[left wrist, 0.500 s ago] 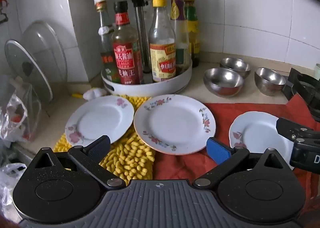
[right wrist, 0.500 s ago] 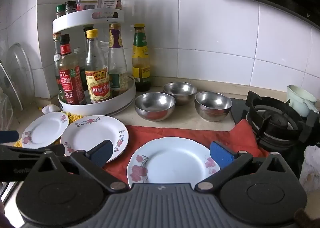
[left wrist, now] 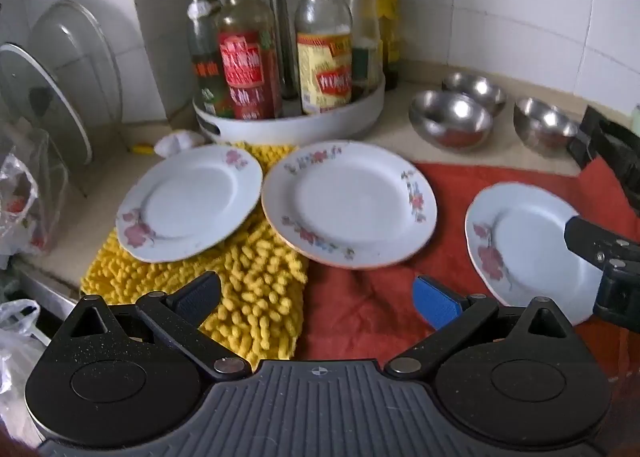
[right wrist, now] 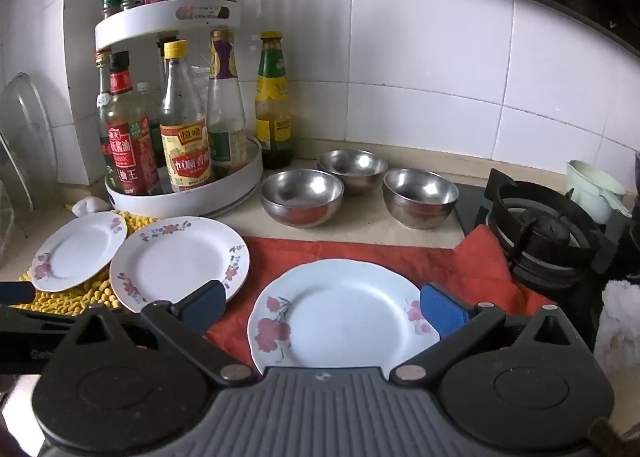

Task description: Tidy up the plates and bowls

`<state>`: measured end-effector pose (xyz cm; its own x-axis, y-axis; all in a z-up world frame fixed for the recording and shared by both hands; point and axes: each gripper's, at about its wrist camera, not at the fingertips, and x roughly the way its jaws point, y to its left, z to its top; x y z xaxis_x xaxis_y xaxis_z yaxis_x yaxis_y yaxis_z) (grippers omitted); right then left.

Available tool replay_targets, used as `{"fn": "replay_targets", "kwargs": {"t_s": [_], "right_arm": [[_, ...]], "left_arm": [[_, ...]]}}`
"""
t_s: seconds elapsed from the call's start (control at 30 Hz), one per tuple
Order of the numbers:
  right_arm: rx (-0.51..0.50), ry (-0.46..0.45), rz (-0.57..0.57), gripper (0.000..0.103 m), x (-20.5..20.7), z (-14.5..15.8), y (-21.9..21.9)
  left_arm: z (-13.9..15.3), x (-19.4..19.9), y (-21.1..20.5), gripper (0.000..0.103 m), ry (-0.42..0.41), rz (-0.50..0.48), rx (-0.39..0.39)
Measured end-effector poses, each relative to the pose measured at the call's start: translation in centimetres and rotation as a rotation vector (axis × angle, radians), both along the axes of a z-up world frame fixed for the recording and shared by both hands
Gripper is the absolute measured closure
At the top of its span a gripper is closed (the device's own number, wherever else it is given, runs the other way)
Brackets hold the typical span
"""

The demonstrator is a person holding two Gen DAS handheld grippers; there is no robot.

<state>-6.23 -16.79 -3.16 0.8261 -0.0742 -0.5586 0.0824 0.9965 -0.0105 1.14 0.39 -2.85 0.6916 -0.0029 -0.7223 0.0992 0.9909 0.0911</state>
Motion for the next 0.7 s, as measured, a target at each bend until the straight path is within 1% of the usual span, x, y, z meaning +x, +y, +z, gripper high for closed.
{"fn": "replay_targets", "kwargs": {"t_s": [0.1, 0.27, 0.53, 0.7], "right_arm": [[0.007, 0.020, -0.004, 0.003, 0.1, -0.3, 0.0], [0.000, 0.026, 0.011, 0.003, 0.5, -0.4, 0.4], [0.003, 0.061, 0.016, 0.003, 1.2, -1.1, 0.2], [-0.001, 0.069, 0.014, 0.003, 1.6, -1.3, 0.0]], "left_arm": [[-0.4, 0.0, -0.1, 0.000, 0.018, -0.009, 0.001], [-0.4, 0.4, 0.2, 0.000, 0.042, 0.009, -0.006], [-0.6, 0.8, -0.1, 0.000, 0.061, 0.011, 0.008], [-1.0, 1.2, -0.1, 0.000, 0.080, 0.011, 0.002]]}}
